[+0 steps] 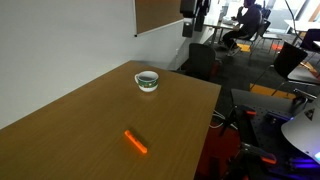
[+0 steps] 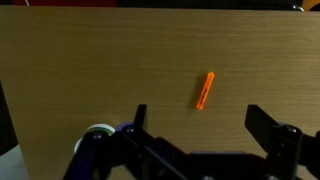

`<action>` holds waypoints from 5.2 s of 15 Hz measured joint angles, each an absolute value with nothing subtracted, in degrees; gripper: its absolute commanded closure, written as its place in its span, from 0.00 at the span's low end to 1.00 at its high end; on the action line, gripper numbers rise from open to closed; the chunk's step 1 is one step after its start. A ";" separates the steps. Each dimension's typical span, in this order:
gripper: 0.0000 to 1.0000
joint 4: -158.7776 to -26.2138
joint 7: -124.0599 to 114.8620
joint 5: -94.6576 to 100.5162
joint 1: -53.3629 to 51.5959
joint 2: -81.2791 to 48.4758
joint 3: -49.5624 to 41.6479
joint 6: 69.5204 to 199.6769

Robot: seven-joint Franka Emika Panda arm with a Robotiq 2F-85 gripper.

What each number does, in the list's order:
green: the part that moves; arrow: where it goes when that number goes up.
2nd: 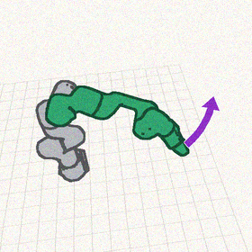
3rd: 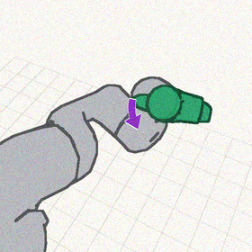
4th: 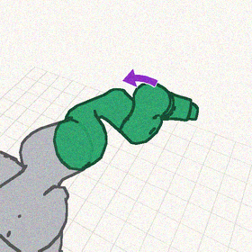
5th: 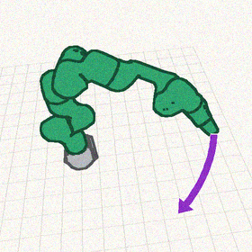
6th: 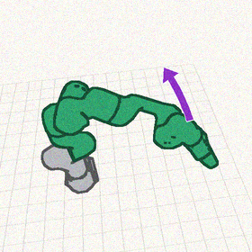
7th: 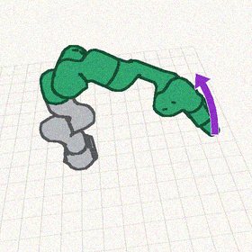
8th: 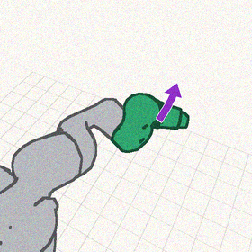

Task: Put the orange marker in the mug

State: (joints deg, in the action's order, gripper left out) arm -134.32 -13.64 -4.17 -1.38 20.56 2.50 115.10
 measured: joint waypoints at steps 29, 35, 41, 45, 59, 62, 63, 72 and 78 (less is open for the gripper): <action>0.00 -115.61 -33.95 -4.52 -7.02 -24.29 5.53 135.86; 0.00 -115.41 -33.94 -4.51 -7.55 -24.40 4.95 135.95; 0.00 -117.31 -34.08 -4.42 -10.18 -27.70 2.28 142.98; 0.00 -117.76 -34.08 -4.42 -11.04 -31.26 1.31 148.79; 0.04 -112.48 -34.08 -4.51 -13.30 -39.91 -0.77 153.42; 0.31 -110.76 -34.06 -4.61 -13.29 -41.24 -0.78 153.42; 0.33 -110.31 -34.06 -4.66 -13.29 -41.65 -0.78 153.42; 0.99 -109.04 -34.05 -4.97 -13.29 -43.61 -0.78 153.41; 0.95 -108.87 -33.72 -6.00 -13.13 -43.70 -0.65 153.18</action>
State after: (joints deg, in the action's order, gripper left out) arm -108.87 -33.72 -6.00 -13.13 -43.70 -0.65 153.18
